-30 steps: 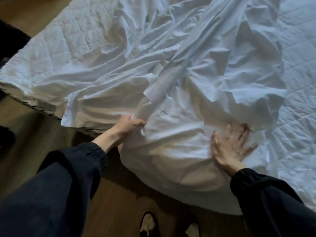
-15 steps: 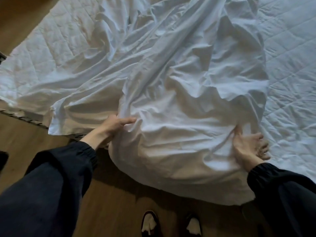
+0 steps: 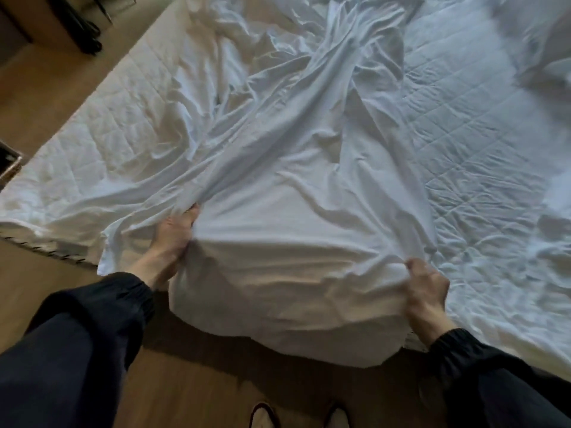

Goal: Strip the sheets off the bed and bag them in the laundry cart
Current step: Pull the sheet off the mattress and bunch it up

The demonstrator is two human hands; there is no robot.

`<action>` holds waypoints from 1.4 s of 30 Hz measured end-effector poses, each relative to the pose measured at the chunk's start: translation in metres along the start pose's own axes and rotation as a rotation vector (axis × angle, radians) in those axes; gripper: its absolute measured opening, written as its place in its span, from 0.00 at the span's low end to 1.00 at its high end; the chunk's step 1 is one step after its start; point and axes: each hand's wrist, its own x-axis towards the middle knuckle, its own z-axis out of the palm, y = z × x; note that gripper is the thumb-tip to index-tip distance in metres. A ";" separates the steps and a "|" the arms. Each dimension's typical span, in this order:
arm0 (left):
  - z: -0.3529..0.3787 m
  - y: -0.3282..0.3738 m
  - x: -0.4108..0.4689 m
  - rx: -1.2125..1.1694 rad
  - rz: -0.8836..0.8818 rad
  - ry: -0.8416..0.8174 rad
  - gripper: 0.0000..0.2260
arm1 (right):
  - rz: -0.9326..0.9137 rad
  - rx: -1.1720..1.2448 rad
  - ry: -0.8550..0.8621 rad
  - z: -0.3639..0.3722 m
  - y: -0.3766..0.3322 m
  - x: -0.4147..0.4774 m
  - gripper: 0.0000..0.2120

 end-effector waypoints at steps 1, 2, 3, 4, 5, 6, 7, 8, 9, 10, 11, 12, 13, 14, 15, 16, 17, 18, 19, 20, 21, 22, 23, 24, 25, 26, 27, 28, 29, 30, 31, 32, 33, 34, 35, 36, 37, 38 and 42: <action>0.000 0.016 -0.004 -0.020 0.023 0.010 0.03 | -0.005 0.042 -0.004 -0.006 -0.010 -0.007 0.09; -0.001 0.034 -0.009 -0.038 0.021 0.015 0.04 | -0.010 0.082 -0.009 -0.011 -0.022 -0.015 0.09; -0.003 0.052 -0.014 -0.048 0.020 0.017 0.03 | -0.011 0.124 -0.008 -0.017 -0.035 -0.023 0.08; -0.005 0.070 -0.021 -0.054 0.018 0.012 0.02 | -0.016 0.168 -0.001 -0.024 -0.048 -0.030 0.07; -0.008 0.088 -0.027 -0.056 0.020 -0.003 0.02 | -0.028 0.213 0.010 -0.031 -0.063 -0.038 0.06; -0.010 0.105 -0.032 -0.055 0.024 -0.014 0.03 | -0.047 0.255 0.011 -0.040 -0.079 -0.046 0.06; -0.013 0.123 -0.038 -0.057 0.028 -0.023 0.04 | -0.072 0.300 0.008 -0.049 -0.094 -0.054 0.06; -0.016 0.140 -0.045 -0.065 0.034 -0.029 0.05 | -0.102 0.342 0.008 -0.060 -0.110 -0.062 0.06; -0.020 0.156 -0.053 -0.074 0.041 -0.039 0.07 | -0.134 0.375 0.007 -0.073 -0.125 -0.070 0.05; -0.023 0.170 -0.060 -0.088 0.043 -0.053 0.09 | -0.162 0.389 0.011 -0.085 -0.138 -0.077 0.05; -0.026 0.182 -0.068 -0.107 0.038 -0.064 0.10 | -0.182 0.395 0.015 -0.096 -0.148 -0.082 0.05; -0.029 0.193 -0.077 -0.128 0.034 -0.071 0.09 | -0.201 0.405 0.024 -0.107 -0.156 -0.088 0.07; -0.032 0.202 -0.085 -0.144 0.028 -0.075 0.07 | -0.224 0.433 0.040 -0.115 -0.161 -0.091 0.12; -0.035 0.208 -0.091 -0.159 0.025 -0.066 0.06 | -0.240 0.474 0.053 -0.123 -0.168 -0.096 0.16; -0.038 0.213 -0.095 -0.163 0.025 -0.058 0.06 | -0.243 0.512 0.056 -0.127 -0.174 -0.101 0.18; -0.040 0.217 -0.097 -0.156 0.031 -0.057 0.06 | -0.243 0.529 0.046 -0.130 -0.181 -0.106 0.17; -0.040 0.220 -0.099 -0.142 0.033 -0.069 0.07 | -0.242 0.536 0.027 -0.131 -0.187 -0.109 0.15; -0.039 0.224 -0.099 -0.126 0.033 -0.093 0.08 | -0.246 0.527 0.008 -0.130 -0.194 -0.111 0.13; -0.036 0.227 -0.099 -0.104 0.025 -0.121 0.09 | -0.246 0.508 -0.014 -0.130 -0.199 -0.112 0.11; -0.032 0.230 -0.099 -0.080 0.021 -0.147 0.09 | -0.250 0.480 -0.041 -0.128 -0.203 -0.111 0.10; -0.028 0.232 -0.098 -0.051 0.021 -0.167 0.08 | -0.251 0.447 -0.074 -0.126 -0.204 -0.109 0.09; -0.023 0.234 -0.098 -0.028 0.025 -0.184 0.08 | -0.243 0.410 -0.104 -0.125 -0.204 -0.108 0.09; -0.018 0.235 -0.097 -0.013 0.025 -0.192 0.08 | -0.220 0.371 -0.124 -0.124 -0.204 -0.107 0.09; -0.015 0.236 -0.096 0.006 0.025 -0.198 0.08 | -0.203 0.344 -0.144 -0.123 -0.203 -0.106 0.09; -0.012 0.237 -0.095 0.021 0.024 -0.204 0.10 | -0.185 0.333 -0.159 -0.121 -0.203 -0.106 0.10; -0.010 0.238 -0.096 0.036 0.015 -0.216 0.12 | -0.162 0.330 -0.172 -0.120 -0.204 -0.106 0.09; -0.008 0.237 -0.095 0.047 0.011 -0.232 0.15 | -0.140 0.335 -0.172 -0.120 -0.204 -0.108 0.07; -0.007 0.239 -0.099 0.079 0.001 -0.244 0.17 | -0.118 0.345 -0.169 -0.120 -0.202 -0.109 0.06; -0.006 0.238 -0.100 0.123 0.004 -0.251 0.20 | -0.102 0.351 -0.169 -0.121 -0.200 -0.112 0.07; -0.008 0.237 -0.103 0.187 0.027 -0.241 0.23 | -0.103 0.354 -0.166 -0.122 -0.198 -0.114 0.06; -0.012 0.234 -0.102 0.249 0.062 -0.225 0.25 | -0.093 0.365 -0.154 -0.124 -0.197 -0.120 0.05; -0.017 0.233 -0.107 0.281 0.092 -0.201 0.26 | -0.079 0.386 -0.137 -0.127 -0.198 -0.126 0.05; -0.024 0.230 -0.107 0.282 0.097 -0.195 0.27 | -0.065 0.419 -0.110 -0.131 -0.200 -0.133 0.05; -0.032 0.229 -0.111 0.239 0.081 -0.181 0.29 | -0.061 0.450 -0.075 -0.136 -0.203 -0.139 0.06; -0.038 0.232 -0.118 0.207 0.069 -0.143 0.29 | -0.066 0.480 -0.040 -0.141 -0.207 -0.146 0.07; -0.044 0.237 -0.129 0.149 0.069 -0.111 0.26 | -0.079 0.507 -0.014 -0.147 -0.212 -0.150 0.09; -0.049 0.242 -0.137 0.092 0.078 -0.080 0.21 | -0.102 0.546 0.003 -0.154 -0.216 -0.155 0.10; -0.053 0.247 -0.146 0.019 0.098 -0.055 0.15 | -0.130 0.586 0.018 -0.161 -0.221 -0.160 0.11; -0.070 0.258 -0.161 -0.224 0.135 0.029 0.04 | -0.232 0.757 0.033 -0.180 -0.239 -0.183 0.11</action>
